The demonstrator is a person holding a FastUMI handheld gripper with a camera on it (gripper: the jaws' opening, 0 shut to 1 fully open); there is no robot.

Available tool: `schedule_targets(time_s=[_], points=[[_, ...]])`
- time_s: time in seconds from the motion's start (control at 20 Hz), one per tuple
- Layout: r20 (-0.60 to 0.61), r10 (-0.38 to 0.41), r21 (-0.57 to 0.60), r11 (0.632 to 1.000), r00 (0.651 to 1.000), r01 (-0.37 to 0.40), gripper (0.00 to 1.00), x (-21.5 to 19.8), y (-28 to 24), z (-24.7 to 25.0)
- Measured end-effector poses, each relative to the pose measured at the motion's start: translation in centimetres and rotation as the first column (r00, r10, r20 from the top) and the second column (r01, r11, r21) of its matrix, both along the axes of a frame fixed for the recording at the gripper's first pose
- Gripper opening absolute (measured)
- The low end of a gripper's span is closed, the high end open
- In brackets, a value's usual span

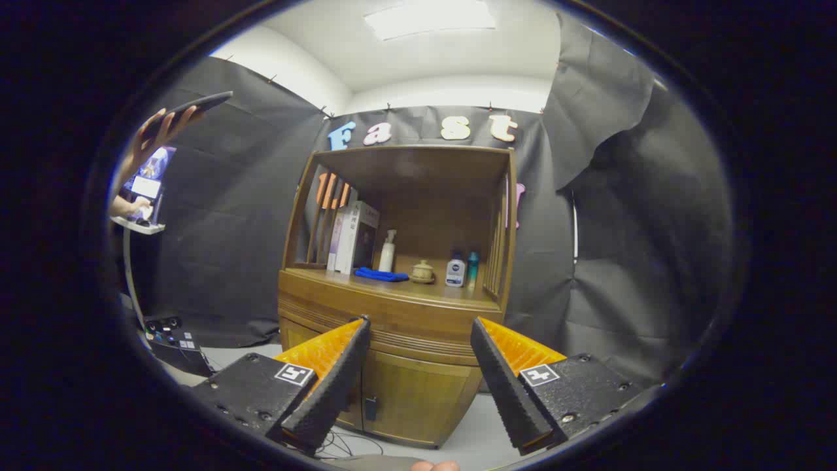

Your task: Pull open the drawer, take out the items inside it, and place them on the countertop above the cabinet.

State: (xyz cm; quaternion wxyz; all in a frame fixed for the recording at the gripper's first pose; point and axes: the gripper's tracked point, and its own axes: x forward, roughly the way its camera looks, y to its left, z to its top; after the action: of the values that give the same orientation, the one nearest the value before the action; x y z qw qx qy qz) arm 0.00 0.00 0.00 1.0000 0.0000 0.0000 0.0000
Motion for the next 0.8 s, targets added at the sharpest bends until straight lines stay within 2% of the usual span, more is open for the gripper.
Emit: schedule_targets(time_s=[0.8], points=[[-0.021,0.007,-0.006,1.000,1.000,-0.007,1.00,-0.29,0.20,-0.39]])
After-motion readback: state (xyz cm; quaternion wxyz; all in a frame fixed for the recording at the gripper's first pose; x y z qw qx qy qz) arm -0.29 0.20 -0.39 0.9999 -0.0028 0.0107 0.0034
